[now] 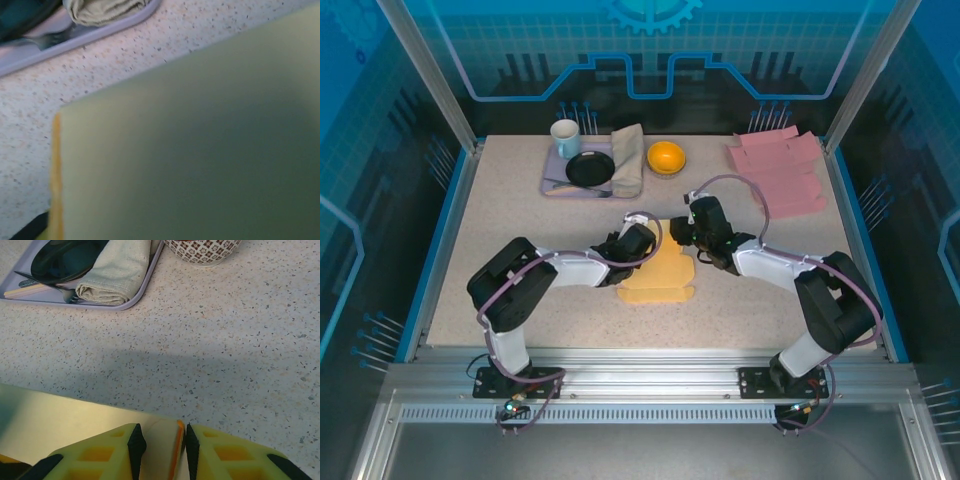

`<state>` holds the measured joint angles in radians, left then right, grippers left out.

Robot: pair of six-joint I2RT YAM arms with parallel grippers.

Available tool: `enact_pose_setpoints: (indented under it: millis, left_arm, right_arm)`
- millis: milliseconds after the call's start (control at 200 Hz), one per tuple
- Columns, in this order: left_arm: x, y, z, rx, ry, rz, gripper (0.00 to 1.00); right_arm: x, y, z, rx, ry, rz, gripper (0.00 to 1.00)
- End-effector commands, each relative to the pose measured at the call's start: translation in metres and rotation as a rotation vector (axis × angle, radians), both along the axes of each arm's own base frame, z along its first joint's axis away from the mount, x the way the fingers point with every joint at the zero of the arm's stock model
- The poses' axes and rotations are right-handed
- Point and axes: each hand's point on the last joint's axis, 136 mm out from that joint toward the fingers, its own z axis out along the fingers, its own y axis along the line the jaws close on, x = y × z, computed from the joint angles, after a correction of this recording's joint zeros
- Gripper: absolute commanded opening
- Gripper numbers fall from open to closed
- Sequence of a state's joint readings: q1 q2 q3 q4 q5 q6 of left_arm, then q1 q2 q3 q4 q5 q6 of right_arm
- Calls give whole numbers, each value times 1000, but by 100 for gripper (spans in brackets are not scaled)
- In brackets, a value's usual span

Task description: Fold the paper box

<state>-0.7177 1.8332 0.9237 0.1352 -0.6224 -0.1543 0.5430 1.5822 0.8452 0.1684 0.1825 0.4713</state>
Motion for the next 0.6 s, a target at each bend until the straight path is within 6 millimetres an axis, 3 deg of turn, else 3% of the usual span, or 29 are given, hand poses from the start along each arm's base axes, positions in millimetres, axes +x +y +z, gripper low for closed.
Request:
enact_pose_setpoints:
  millis: [0, 310, 475, 595]
  left_arm:
    - [-6, -2, -5, -70, 72, -51, 38]
    - [15, 3, -8, -33, 40, 19, 35]
    - [25, 8, -5, -17, 11, 95, 22]
    - [25, 12, -15, 22, 41, 115, 7]
  right_arm:
    - [-35, -4, -52, -92, 186, 44, 32]
    - [-34, 0, -49, -98, 183, 51, 32]
    - [-36, 1, -50, -104, 184, 47, 32]
    - [-38, 1, -52, -111, 187, 47, 32]
